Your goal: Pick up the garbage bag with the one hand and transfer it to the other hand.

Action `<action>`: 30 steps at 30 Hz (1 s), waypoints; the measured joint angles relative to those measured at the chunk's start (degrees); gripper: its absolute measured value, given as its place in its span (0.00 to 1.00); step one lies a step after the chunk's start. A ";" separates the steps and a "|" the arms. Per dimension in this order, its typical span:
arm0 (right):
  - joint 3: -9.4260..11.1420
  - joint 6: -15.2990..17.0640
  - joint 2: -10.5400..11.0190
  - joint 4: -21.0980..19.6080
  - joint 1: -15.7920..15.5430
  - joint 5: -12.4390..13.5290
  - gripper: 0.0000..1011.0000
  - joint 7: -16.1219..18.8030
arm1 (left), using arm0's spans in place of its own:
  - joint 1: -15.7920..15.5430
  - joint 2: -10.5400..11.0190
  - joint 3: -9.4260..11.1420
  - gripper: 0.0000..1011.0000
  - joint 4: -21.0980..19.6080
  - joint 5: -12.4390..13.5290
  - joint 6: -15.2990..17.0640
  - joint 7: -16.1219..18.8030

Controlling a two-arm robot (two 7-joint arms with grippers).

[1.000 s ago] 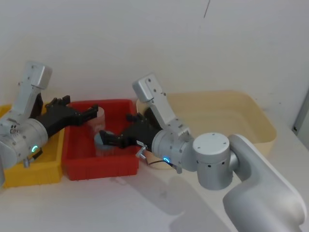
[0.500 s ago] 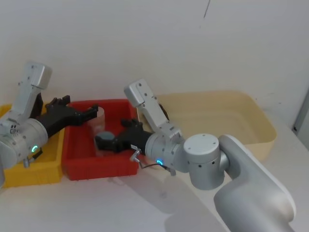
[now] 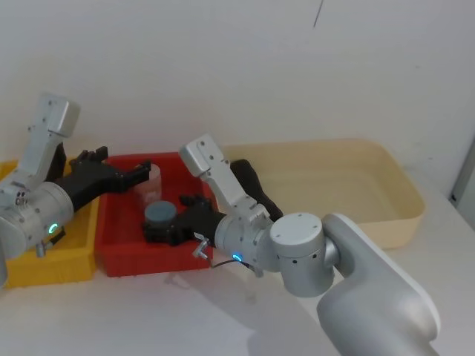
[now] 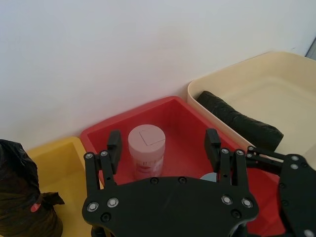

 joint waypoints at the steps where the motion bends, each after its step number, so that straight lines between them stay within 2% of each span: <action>1: -0.06 -0.21 -0.21 0.59 0.17 -0.23 0.99 -0.08 | 0.00 0.00 0.00 0.99 0.00 0.00 0.00 0.00; 13: -0.32 -1.08 -1.56 3.77 1.50 -1.18 0.98 -0.41 | 0.00 0.00 0.00 0.99 0.00 0.00 0.00 0.00; 17: -0.24 -1.12 -1.87 4.21 1.67 -1.26 0.92 -0.36 | 0.00 0.00 0.00 0.99 0.00 0.00 0.00 0.00; 21: 0.20 -0.97 -2.21 4.32 1.70 -1.27 0.78 -0.30 | 0.00 0.00 0.00 0.99 0.00 0.00 0.00 0.00; 22: 0.26 -0.92 -2.23 4.30 1.70 -1.27 0.78 -0.29 | 0.00 0.00 0.00 0.99 -0.01 0.01 0.00 0.00; 26: 0.75 -0.31 -2.42 3.99 1.70 -1.14 0.66 -0.13 | 0.00 0.00 0.00 0.99 0.00 0.01 0.00 0.00; 30: 1.22 0.37 -2.48 3.62 1.64 -0.73 0.66 -0.02 | 0.00 0.00 0.00 0.99 0.00 0.00 0.00 0.00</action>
